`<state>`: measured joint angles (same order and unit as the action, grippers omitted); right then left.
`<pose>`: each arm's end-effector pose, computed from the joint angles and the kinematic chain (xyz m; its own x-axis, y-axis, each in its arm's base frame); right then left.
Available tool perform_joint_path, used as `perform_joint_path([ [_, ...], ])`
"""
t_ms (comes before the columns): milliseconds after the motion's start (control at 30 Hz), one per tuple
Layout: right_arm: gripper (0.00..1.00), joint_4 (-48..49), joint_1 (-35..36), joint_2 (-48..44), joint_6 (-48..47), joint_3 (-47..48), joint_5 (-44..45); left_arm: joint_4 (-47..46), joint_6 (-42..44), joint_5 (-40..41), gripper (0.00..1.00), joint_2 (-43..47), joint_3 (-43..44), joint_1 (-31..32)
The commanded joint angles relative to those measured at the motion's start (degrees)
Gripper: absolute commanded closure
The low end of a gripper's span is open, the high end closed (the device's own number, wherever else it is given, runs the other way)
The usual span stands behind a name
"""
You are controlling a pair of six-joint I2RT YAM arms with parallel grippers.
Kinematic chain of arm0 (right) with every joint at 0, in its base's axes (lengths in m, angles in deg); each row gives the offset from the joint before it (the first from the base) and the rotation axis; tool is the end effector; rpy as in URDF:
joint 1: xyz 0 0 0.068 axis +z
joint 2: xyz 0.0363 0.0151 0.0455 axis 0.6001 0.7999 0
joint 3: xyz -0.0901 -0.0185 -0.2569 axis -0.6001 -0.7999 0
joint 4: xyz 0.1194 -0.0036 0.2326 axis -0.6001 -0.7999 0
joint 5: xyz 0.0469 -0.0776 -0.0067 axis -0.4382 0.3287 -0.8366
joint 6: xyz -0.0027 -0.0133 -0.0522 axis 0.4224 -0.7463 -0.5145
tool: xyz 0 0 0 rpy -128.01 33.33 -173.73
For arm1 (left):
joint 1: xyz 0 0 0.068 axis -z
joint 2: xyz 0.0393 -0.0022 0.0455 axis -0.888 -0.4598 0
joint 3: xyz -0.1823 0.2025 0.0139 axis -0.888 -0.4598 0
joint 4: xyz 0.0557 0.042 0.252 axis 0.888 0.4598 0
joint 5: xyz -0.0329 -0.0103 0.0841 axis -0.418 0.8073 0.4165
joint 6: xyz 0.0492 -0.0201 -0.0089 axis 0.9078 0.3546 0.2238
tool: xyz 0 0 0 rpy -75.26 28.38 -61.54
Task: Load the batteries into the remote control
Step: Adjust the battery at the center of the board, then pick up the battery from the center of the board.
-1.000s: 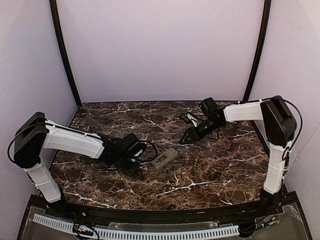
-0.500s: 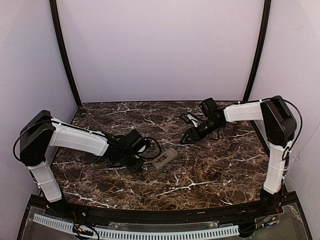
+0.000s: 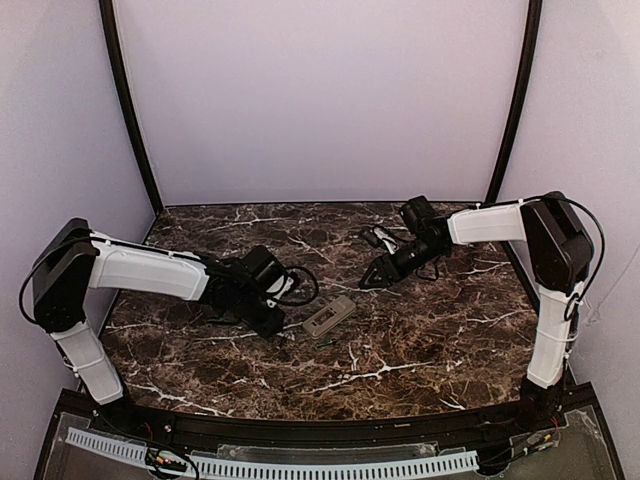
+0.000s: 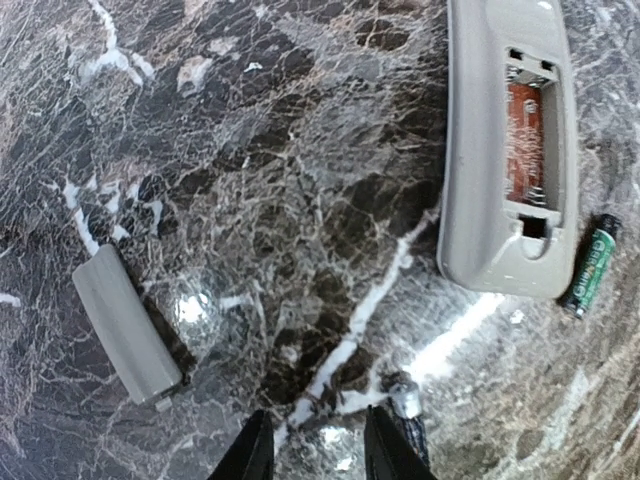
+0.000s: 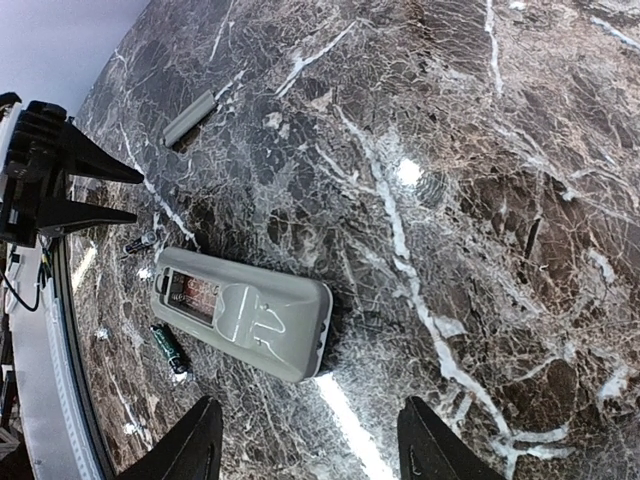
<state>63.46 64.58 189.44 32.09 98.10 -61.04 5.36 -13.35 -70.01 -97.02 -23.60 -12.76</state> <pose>0.3445 0.2071 0.1655 -0.7124 -0.4542 -0.5350 -0.7015 0.4809 0.5259 0.2234 -0.2596 0.1599 -0.6738 0.5454 -0.4986 0.6268 0.7791 0.0051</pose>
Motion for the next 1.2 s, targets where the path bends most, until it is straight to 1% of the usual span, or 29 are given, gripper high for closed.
perform_joint_path([
  [0,0.42,1.7,-0.3,0.1,0.5,-0.5,-2.2,5.3,-0.5,-8.8,0.68,5.7,-1.5,-0.3],
  [33,0.42,1.7,-0.4,0.4,0.5,-0.3,-2.4,5.3,-0.7,-10.5,0.69,6.2,-1.8,-0.3],
  [100,0.43,1.8,-0.4,1.0,0.9,0.1,-3.1,5.6,-1.2,-11.4,0.71,6.4,-2.7,-0.3],
  [233,0.46,2.1,-0.1,2.1,1.5,0.9,-4.4,5.8,-2.4,-12.9,0.73,5.3,-3.3,0.0],
  [633,0.48,1.4,1.9,5.8,1.4,3.6,-4.7,4.7,-2.9,-12.5,0.75,0.3,-0.4,0.5],
  [967,0.53,0.9,3.5,8.5,0.9,5.0,-5.3,5.3,-1.6,-9.8,0.76,-2.7,2.9,0.5],
  [1067,0.54,0.9,3.7,8.7,0.9,5.0,-5.5,5.8,-1.5,-9.4,0.8,-2.7,2.9,0.5],
  [1167,0.56,1.0,4.1,8.8,0.9,4.9,-5.8,6.2,-1.2,-8.9,0.88,-2.2,2.7,0.6],
])
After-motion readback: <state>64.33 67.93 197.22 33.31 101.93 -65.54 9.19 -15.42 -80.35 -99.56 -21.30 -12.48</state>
